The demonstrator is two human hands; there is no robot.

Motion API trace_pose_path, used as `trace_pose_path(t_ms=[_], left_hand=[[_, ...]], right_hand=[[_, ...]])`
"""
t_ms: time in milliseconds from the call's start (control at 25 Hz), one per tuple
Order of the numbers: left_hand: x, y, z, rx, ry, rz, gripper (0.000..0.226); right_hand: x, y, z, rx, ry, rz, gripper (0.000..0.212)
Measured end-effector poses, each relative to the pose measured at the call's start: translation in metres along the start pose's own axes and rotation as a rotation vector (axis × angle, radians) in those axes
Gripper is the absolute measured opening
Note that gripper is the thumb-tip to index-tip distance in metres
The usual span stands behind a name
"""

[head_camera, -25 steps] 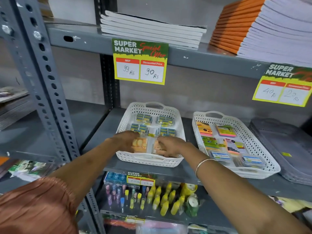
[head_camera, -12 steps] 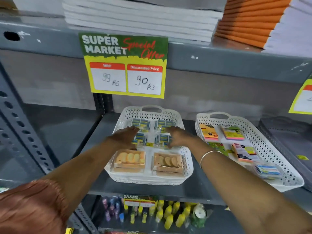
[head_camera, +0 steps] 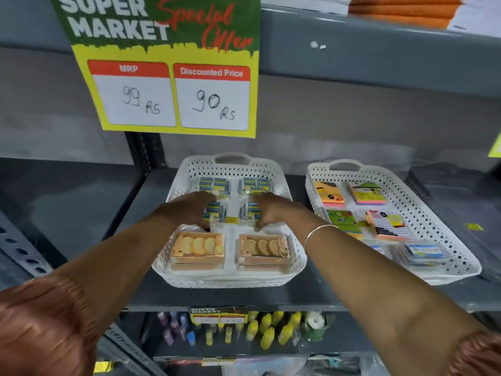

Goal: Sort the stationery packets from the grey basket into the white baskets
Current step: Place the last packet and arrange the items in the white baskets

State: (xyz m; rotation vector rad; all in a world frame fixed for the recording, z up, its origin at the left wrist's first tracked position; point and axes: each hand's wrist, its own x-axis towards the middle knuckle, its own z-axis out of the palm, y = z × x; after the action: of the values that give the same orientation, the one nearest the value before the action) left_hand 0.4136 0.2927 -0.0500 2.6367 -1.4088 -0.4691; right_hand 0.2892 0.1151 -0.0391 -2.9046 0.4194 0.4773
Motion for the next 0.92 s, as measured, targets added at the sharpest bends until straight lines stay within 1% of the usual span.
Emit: trace_pose_path(t_ms=[80,120,200,280,320,360,400,440,480,560,600,680,760,840,920], left_hand=[[0.000,0.003,-0.002,-0.004,-0.028,0.006,0.096],[-0.002,0.003,-0.005,-0.016,-0.032,-0.007,0.100],[-0.006,0.022,-0.014,-0.038,0.025,0.000,0.096],[-0.011,0.055,-0.026,-0.078,0.205,0.080,0.078],[-0.013,0.076,-0.030,-0.087,0.317,0.124,0.067],[-0.014,0.103,-0.032,-0.079,0.420,0.159,0.059],[-0.014,0.129,-0.033,-0.069,0.481,0.190,0.053],[-0.013,0.158,-0.032,-0.065,0.497,0.234,0.051],[-0.011,0.187,-0.028,-0.055,0.470,0.285,0.050],[-0.004,0.245,-0.012,0.037,0.333,0.353,0.057],[0.002,0.269,-0.001,0.097,0.239,0.353,0.062],[0.012,0.300,0.019,0.176,0.052,0.326,0.073],[0.022,0.321,0.036,0.194,-0.103,0.274,0.078],[0.027,0.330,0.045,0.176,-0.177,0.193,0.074],[0.029,0.336,0.050,0.177,-0.181,0.124,0.071]], right_hand=[[-0.012,0.003,-0.008,0.015,0.045,-0.010,0.092],[-0.018,0.004,-0.016,0.048,0.093,-0.016,0.087],[-0.041,0.018,-0.036,0.135,0.271,-0.014,0.069],[-0.064,0.042,-0.057,0.210,0.476,0.024,0.045],[-0.076,0.059,-0.063,0.217,0.535,0.061,0.036],[-0.091,0.080,-0.066,0.195,0.555,0.107,0.030],[-0.103,0.099,-0.067,0.161,0.536,0.140,0.026],[-0.117,0.121,-0.065,0.130,0.494,0.149,0.024],[-0.131,0.141,-0.061,0.098,0.435,0.144,0.021],[-0.162,0.178,-0.053,0.139,0.270,0.178,0.016],[-0.177,0.194,-0.050,0.154,0.186,0.198,0.020],[-0.200,0.216,-0.041,0.135,0.029,0.194,0.044],[-0.217,0.239,-0.027,0.093,-0.129,0.154,0.059],[-0.218,0.251,-0.010,0.032,-0.205,0.122,0.070],[-0.216,0.258,0.004,-0.027,-0.177,0.074,0.073]])
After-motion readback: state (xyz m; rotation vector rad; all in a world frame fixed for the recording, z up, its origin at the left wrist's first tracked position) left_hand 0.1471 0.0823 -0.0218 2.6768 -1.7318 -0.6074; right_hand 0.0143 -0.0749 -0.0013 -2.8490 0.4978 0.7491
